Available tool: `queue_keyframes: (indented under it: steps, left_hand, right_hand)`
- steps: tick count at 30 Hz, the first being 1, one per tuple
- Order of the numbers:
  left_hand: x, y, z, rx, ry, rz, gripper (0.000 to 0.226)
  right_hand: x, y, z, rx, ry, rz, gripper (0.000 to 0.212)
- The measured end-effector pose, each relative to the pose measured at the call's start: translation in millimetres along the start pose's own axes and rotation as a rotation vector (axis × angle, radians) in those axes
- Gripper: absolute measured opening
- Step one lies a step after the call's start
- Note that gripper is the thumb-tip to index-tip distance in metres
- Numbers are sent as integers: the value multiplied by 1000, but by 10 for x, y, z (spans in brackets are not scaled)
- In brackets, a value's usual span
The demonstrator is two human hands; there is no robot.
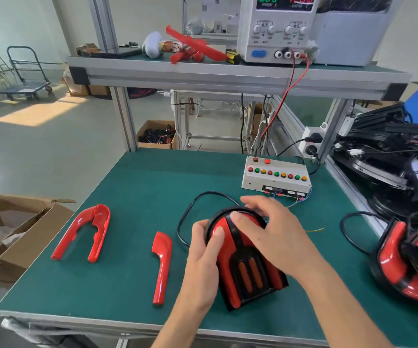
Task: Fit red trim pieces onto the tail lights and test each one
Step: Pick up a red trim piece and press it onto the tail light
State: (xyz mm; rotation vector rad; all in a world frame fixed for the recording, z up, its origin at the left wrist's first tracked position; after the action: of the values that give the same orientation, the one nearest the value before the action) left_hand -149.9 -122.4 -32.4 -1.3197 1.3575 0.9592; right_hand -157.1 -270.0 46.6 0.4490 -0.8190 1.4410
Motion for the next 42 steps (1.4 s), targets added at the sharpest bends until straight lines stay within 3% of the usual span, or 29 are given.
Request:
queue_keyframes:
  steps: [3,9,16,23,27,29,33,42]
  left_hand:
    - [-62,27,-37,57,-75,-44,35]
    - [-140,67,-77,103,-136,-92,25]
    - [-146,43,-106,100,-169,-109,18]
    - [-21,-1,-55,85,-136,-51,40]
    - [79,127,7,119,-111,-14,43]
    - [75,205,21,138,-136,-44,36]
    - [112,322,44,157,-179,-44,22]
    - [205,299,106,142,-212,-64,32]
  right_hand:
    - [7,-166,-69,246,-111,-73,30]
    - [-84,-178,-39,315,-287,-70,16]
    - [-161,-181,-43,255,-315,-45,13]
    - [-241,-169,-125,195,-254,-19,17]
    - [-305,-141,-103,226,-319,-38,56]
    - [-331,-145,-119,217,-298,-29,64]
    - [-321,-135,-146,191,-298,3,52]
    - [-355,-67,-193,73,-254,38,49]
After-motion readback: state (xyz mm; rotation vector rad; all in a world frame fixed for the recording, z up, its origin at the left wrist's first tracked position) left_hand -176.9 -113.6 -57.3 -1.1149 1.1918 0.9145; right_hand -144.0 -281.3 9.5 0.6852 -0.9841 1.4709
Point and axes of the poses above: each hand's wrist, its own y-axis away from the middle knuckle, its own z-axis out of the back of the hand, x = y × z, the point moved 3 cm from there along -y, towards the middle knuckle, and after that the axes turned 2 degrees about y, right-handed, at the moved point
